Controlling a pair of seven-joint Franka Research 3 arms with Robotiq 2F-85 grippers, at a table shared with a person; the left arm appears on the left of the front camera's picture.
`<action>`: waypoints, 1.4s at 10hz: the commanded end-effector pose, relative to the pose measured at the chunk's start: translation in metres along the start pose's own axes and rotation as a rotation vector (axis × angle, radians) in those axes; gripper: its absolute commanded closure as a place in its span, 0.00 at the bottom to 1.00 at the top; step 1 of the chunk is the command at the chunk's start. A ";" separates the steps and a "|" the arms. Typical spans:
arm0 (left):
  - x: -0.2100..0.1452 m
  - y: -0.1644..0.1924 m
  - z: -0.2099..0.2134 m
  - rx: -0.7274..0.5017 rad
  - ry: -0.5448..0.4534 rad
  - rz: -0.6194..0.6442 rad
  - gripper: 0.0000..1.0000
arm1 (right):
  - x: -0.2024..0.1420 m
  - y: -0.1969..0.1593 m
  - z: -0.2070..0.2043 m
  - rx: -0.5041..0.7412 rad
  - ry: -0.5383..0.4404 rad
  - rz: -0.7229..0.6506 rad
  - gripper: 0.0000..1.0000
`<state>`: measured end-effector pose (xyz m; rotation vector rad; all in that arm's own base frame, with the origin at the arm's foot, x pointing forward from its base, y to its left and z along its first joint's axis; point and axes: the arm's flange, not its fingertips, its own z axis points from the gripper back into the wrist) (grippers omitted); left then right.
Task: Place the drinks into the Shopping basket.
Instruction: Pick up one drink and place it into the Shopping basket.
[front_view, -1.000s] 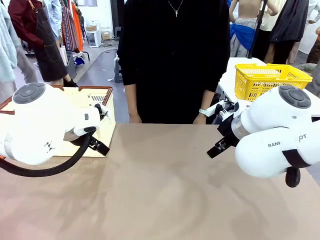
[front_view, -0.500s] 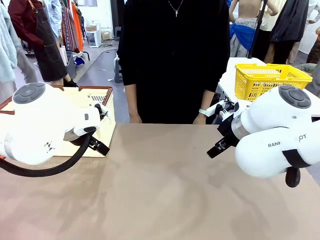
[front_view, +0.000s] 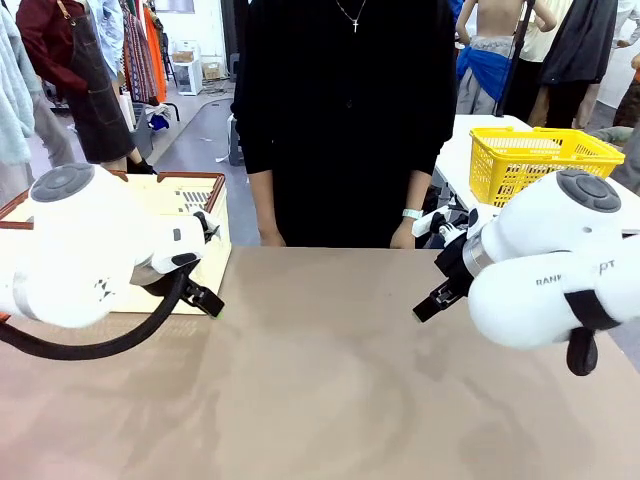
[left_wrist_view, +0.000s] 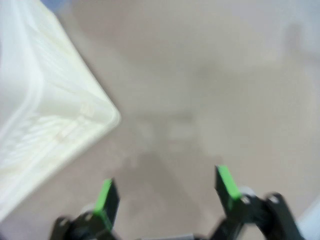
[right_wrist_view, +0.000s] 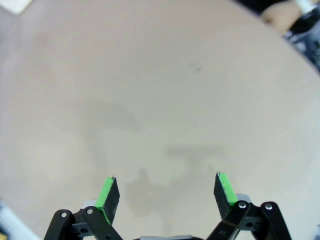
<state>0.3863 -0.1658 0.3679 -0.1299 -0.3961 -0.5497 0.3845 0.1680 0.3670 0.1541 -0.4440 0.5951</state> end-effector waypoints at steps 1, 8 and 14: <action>-0.004 0.001 0.050 -0.256 0.059 0.095 0.00 | -0.019 -0.033 0.058 0.262 0.003 -0.251 0.00; -0.157 0.191 0.231 -0.789 -0.585 0.500 0.00 | -0.177 -0.180 0.220 0.914 -0.356 -0.736 0.00; -0.258 0.261 0.197 -0.866 -0.681 0.777 0.00 | -0.256 -0.235 0.208 0.973 -0.430 -0.986 0.00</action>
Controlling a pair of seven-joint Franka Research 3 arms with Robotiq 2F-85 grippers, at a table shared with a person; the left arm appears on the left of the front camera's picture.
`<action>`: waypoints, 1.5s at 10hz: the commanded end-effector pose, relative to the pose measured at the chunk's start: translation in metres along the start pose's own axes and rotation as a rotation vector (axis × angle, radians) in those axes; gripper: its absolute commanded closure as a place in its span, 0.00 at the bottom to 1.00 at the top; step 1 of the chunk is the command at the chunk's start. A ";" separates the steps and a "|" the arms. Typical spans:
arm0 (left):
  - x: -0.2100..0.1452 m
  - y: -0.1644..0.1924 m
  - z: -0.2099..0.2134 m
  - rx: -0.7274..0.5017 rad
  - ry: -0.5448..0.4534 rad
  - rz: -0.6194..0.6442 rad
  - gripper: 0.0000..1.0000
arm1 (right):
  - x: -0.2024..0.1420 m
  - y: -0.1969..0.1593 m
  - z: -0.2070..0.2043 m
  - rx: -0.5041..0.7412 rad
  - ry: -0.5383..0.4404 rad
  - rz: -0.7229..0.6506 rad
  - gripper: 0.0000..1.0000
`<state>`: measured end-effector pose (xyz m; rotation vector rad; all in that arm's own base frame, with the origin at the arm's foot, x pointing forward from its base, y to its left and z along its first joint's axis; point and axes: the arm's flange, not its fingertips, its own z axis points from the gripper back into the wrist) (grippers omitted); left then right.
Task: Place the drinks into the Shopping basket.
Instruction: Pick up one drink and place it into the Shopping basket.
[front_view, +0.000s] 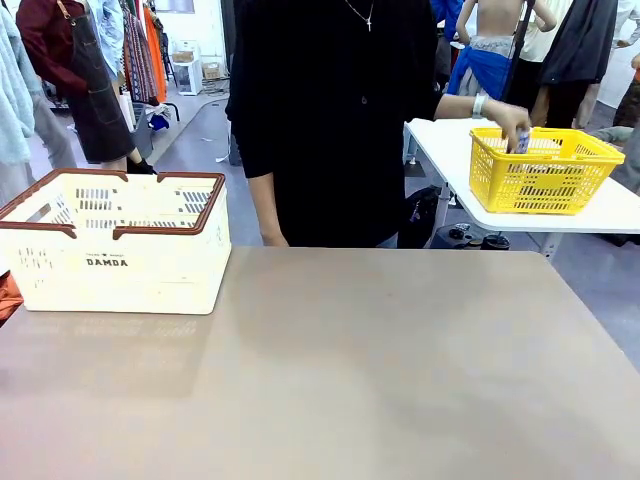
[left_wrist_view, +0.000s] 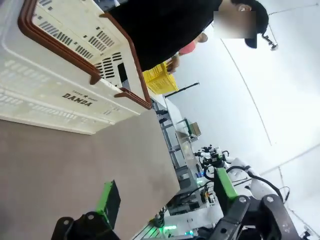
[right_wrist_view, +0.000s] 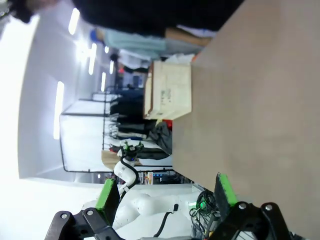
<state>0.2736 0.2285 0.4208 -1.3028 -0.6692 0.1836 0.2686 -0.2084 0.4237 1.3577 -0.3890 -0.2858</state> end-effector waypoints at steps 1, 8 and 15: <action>-0.007 -0.024 0.007 0.014 -0.001 -0.043 0.00 | -0.010 0.012 0.008 0.011 0.009 0.020 0.00; -0.007 -0.024 0.007 0.014 -0.001 -0.043 0.00 | -0.010 0.012 0.008 0.011 0.009 0.020 0.00; -0.007 -0.024 0.007 0.014 -0.001 -0.043 0.00 | -0.010 0.012 0.008 0.011 0.009 0.020 0.00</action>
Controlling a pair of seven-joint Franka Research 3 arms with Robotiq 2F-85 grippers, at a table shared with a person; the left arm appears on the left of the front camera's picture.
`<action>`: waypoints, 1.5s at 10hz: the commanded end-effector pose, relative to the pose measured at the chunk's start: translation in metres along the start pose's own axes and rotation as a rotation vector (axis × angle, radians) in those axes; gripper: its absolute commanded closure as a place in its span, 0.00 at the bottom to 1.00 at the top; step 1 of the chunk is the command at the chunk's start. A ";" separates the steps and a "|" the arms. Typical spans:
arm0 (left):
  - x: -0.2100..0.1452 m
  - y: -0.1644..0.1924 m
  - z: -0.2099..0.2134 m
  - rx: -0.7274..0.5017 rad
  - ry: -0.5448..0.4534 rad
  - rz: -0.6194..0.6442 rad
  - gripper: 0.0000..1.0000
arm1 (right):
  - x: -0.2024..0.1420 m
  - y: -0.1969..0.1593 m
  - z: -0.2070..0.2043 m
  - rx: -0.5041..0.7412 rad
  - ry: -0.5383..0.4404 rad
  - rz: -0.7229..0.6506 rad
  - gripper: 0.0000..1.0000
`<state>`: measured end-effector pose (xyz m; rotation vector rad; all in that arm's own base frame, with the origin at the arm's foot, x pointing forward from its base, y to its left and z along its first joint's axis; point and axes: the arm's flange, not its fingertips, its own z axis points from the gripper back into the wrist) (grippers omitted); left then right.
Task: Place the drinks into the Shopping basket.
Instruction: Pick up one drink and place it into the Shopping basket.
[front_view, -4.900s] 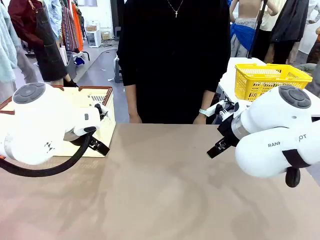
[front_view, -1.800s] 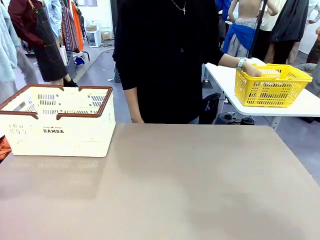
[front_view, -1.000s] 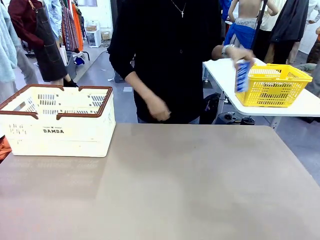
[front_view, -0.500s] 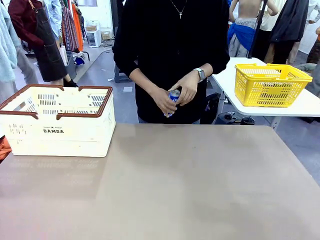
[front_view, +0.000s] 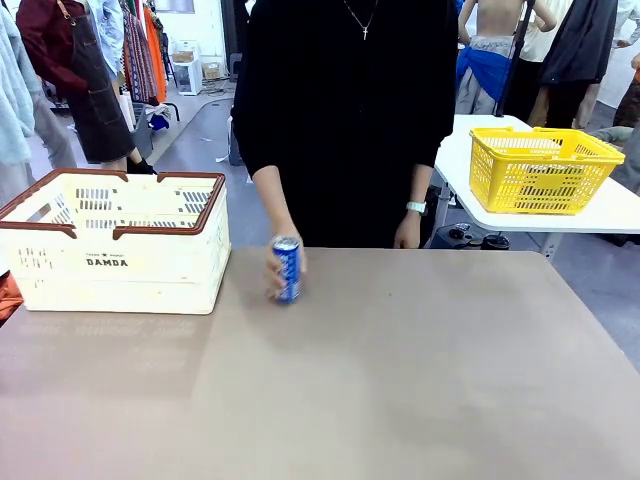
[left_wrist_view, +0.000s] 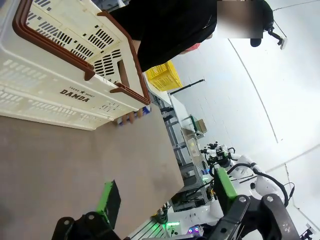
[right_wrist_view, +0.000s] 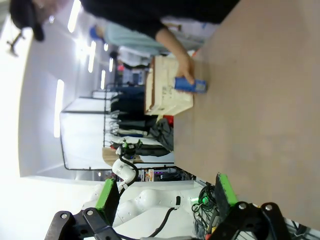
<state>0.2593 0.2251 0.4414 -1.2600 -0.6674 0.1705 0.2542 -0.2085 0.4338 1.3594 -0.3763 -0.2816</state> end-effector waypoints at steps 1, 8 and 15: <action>-0.001 0.000 0.000 -0.023 -0.013 -0.021 0.00 | 0.002 0.002 0.001 0.011 -0.003 0.024 0.00; 0.000 0.000 0.000 0.000 0.000 -0.001 0.00 | 0.002 0.002 0.001 0.011 -0.003 0.024 0.00; -0.034 -0.209 -0.275 0.768 0.585 -0.375 0.00 | 0.002 0.002 0.001 0.011 -0.003 0.024 0.00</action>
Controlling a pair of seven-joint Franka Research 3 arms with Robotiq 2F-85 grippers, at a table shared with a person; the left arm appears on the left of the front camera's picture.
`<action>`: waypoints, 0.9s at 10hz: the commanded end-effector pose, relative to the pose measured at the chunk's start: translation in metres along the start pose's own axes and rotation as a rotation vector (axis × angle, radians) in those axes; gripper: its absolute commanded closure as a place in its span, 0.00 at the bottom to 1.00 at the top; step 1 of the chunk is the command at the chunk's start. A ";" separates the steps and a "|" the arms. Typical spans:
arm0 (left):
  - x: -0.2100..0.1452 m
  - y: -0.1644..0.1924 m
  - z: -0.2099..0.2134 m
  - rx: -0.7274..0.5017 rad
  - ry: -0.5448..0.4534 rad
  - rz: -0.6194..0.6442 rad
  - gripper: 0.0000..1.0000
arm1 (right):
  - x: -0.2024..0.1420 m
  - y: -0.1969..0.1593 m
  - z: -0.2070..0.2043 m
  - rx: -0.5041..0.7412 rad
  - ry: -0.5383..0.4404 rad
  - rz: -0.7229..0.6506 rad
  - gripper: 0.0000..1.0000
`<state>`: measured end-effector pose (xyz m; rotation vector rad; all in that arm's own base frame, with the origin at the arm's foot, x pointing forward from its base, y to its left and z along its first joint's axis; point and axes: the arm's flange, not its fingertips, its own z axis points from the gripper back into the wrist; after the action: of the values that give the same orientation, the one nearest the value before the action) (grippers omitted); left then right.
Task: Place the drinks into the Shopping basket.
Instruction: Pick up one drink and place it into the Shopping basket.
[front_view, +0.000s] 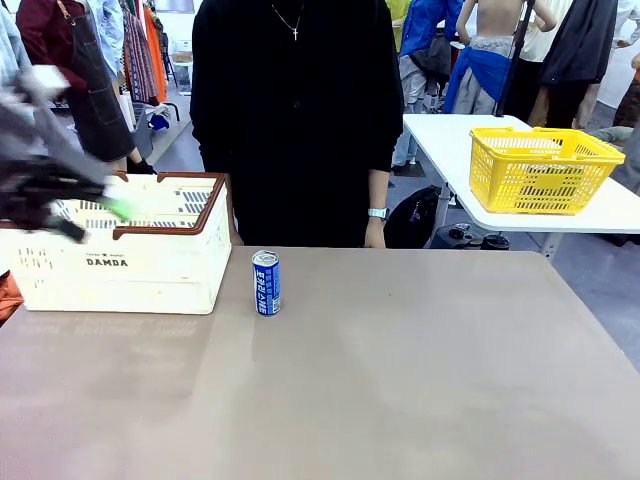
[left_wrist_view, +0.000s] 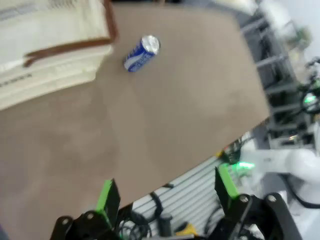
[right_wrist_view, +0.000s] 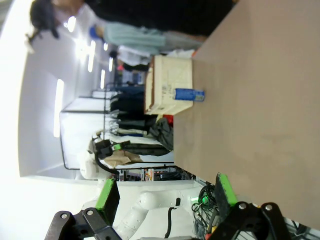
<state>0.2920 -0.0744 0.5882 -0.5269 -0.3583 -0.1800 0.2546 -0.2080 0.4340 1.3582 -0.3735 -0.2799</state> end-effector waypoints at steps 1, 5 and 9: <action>0.045 -0.022 -0.056 0.212 0.133 -0.077 0.00 | 0.002 0.002 0.001 0.012 -0.006 0.024 0.00; 0.031 -0.077 -0.099 0.257 0.106 -0.154 0.00 | 0.002 0.002 0.001 0.012 -0.006 0.024 0.00; 0.056 -0.085 -0.122 0.262 0.102 -0.122 0.00 | 0.002 0.002 0.001 0.012 -0.006 0.024 0.00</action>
<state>0.3390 -0.2018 0.5513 -0.2482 -0.3108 -0.3207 0.2542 -0.2085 0.4338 1.3587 -0.3739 -0.2814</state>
